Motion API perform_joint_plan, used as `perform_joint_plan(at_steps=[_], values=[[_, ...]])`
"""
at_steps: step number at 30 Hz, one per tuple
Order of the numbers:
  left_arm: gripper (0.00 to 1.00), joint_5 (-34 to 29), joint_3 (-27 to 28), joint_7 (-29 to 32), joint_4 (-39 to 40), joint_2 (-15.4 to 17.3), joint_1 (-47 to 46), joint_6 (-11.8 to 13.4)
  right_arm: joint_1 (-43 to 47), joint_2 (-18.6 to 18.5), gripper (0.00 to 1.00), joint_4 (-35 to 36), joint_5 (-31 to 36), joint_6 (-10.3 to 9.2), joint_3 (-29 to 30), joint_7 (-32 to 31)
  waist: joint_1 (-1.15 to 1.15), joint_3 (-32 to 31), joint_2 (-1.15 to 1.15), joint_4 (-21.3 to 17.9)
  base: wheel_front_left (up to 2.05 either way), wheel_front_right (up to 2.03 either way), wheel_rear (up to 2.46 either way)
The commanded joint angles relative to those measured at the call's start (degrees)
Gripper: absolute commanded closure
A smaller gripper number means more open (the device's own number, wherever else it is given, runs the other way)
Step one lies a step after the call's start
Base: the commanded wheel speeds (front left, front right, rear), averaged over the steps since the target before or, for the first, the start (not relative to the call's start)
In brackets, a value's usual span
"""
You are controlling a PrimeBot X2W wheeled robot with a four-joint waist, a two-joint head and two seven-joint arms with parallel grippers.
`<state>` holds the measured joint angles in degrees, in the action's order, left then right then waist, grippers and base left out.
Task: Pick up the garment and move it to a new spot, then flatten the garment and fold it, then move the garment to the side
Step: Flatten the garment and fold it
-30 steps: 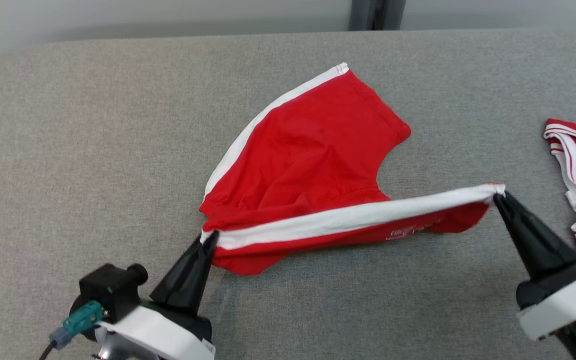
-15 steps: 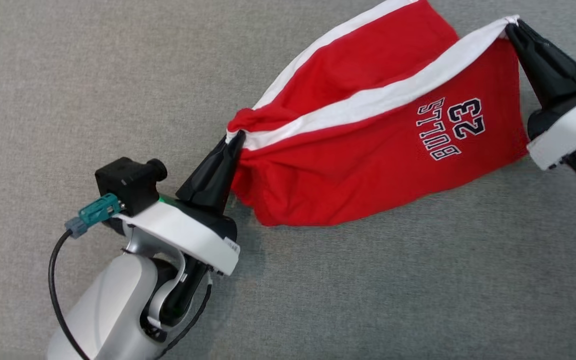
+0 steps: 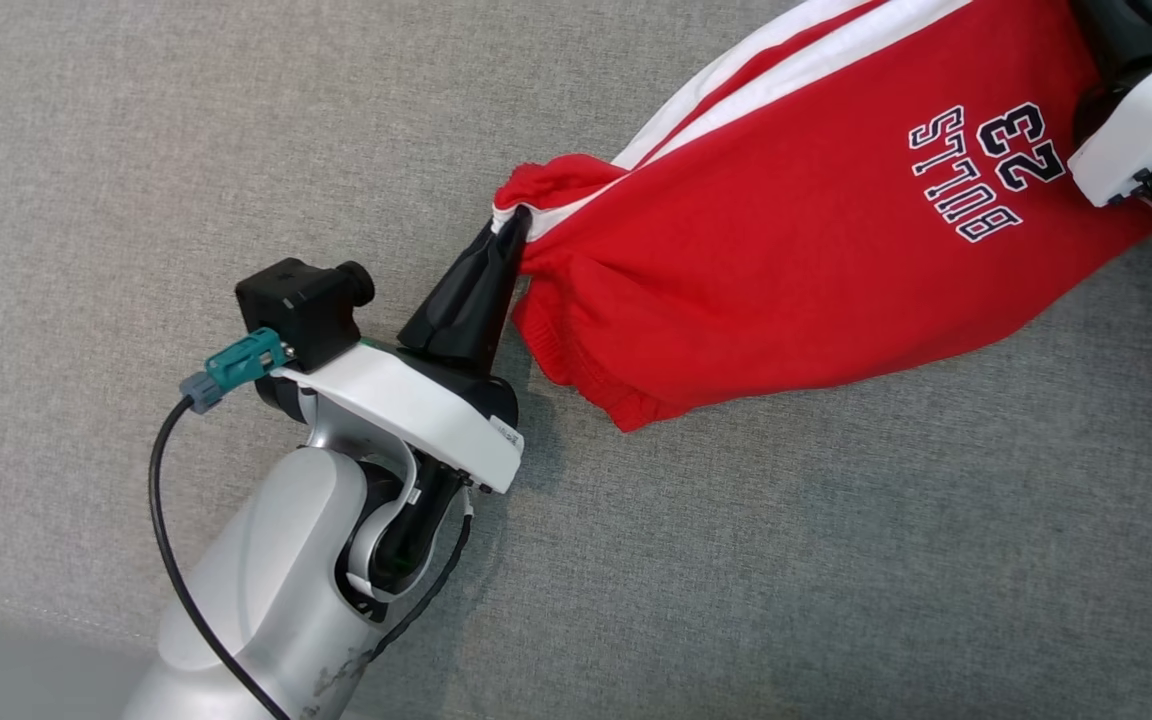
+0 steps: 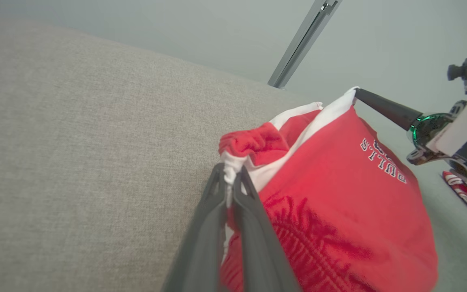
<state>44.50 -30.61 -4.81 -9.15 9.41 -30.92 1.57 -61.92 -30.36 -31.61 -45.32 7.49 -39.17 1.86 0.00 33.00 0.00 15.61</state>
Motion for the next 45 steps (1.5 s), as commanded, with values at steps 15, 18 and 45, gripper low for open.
perform_joint_plan(at_steps=[15,18,45], values=[[0.0,-1.48,0.33,-3.63,-2.79,1.33,1.02,0.6,-1.32,2.03,0.0,-9.11,-6.04,-0.01,-9.75,9.69,0.0,-2.6,0.0,-3.06,0.0,0.0,0.0],[0.0,-3.77,1.7,-6.68,-1.11,3.09,2.41,2.46,0.34,2.39,0.0,-9.02,-4.55,0.0,-8.91,12.49,0.0,-3.95,0.0,-4.72,0.0,0.0,0.0],[0.0,-14.28,9.63,-10.27,3.0,7.94,10.57,8.48,32.86,14.02,0.0,14.3,24.14,0.0,26.17,13.37,0.0,-9.83,0.0,-12.55,0.0,0.0,0.0]])
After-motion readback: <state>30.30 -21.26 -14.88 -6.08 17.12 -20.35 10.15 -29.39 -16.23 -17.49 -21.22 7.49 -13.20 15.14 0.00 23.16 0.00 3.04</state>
